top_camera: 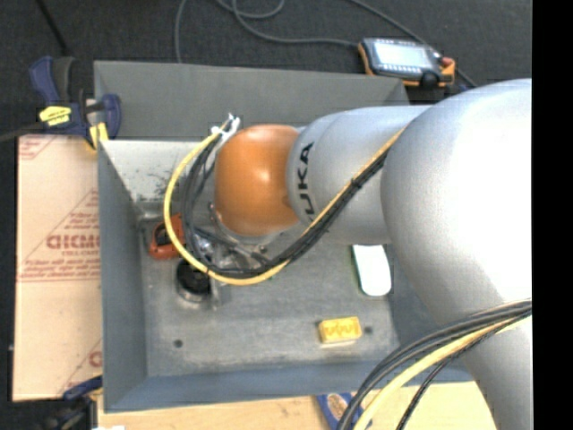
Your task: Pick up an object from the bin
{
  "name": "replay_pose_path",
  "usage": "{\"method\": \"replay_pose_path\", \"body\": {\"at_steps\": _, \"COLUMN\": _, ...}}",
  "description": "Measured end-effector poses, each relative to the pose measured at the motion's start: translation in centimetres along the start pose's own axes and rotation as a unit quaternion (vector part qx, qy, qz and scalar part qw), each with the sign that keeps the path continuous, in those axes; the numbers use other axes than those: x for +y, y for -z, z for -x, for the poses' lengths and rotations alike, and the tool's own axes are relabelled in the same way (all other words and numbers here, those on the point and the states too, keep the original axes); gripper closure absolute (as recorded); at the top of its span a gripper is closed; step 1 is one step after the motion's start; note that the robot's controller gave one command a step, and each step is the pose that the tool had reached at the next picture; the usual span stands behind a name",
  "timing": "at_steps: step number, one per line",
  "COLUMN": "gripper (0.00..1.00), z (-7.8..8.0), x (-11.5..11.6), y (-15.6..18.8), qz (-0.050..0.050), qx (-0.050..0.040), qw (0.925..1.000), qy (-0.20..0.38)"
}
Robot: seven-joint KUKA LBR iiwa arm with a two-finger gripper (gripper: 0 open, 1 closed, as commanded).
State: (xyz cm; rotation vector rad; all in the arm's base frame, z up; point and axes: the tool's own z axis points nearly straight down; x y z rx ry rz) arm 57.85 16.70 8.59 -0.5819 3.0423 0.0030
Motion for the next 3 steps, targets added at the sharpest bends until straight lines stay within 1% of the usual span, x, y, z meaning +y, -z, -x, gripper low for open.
{"method": "replay_pose_path", "body": {"at_steps": 1, "gripper": 1.0, "z": -0.2, "x": 1.9, "y": 3.6, "qz": 0.003, "qx": 0.021, "qw": 0.9998, "qy": 0.003}}
{"method": "replay_pose_path", "body": {"at_steps": 2, "gripper": 1.0, "z": -1.0, "x": 2.0, "y": 9.5, "qz": 0.004, "qx": 0.0226, "qw": 0.9997, "qy": 0.012}}
{"method": "replay_pose_path", "body": {"at_steps": 3, "gripper": 1.0, "z": 0.0, "x": 1.0, "y": 14.1, "qz": 0.003, "qx": 0.0202, "qw": 0.9998, "qy": -0.003}}
